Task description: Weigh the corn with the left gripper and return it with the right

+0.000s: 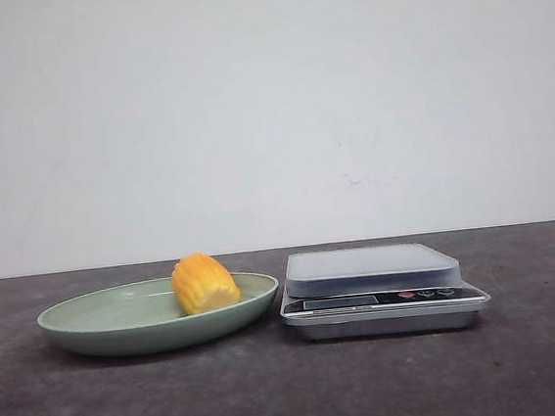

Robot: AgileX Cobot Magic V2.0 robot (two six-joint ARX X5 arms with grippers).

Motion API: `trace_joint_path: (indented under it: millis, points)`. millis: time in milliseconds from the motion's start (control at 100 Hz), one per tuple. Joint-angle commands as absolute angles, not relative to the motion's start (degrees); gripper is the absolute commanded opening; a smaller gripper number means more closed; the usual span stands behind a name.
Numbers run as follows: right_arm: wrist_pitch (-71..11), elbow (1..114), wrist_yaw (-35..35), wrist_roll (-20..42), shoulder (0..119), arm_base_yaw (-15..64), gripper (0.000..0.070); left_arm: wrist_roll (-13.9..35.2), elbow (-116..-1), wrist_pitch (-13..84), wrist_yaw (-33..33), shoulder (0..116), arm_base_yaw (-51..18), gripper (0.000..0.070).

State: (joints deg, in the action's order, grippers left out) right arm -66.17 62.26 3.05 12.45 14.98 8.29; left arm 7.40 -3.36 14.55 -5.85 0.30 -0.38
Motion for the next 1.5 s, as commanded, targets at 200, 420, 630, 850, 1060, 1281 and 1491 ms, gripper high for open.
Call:
trace_joint_path:
  millis: [200,420,630,850,1060,1281,1491]
  points:
    - [-65.7,62.7,3.0,12.9,15.2,8.4,0.0007,6.7,-2.3,15.0,-5.7,0.2,-0.3,0.0004]
    - [-64.8,62.5,2.8,8.7,15.2,8.4,0.0007,6.7,-2.3,15.0,-5.7,0.2,-0.3,0.0004]
    - [-50.5,55.3,2.6,3.8,11.1,4.1,0.0007,6.7,-2.3,15.0,-5.7,0.2,-0.3,0.0004]
    - [-30.4,34.3,2.6,2.5,2.0,-1.1,0.0007,6.7,-2.3,15.0,-5.7,0.2,-0.3,0.0004]
    - [-18.2,16.8,3.1,2.3,0.3,-1.8,0.0007,6.7,-2.3,14.9,-5.7,0.2,-0.3,0.0004]
    - [-11.0,5.1,3.1,2.5,0.3,-1.8,0.0007,6.7,-2.3,15.0,-5.7,0.2,-0.3,0.0004]
    - [-11.1,1.8,3.2,2.4,0.2,-1.5,0.0007,6.7,-2.3,15.0,-5.7,0.2,-0.3,0.0004]
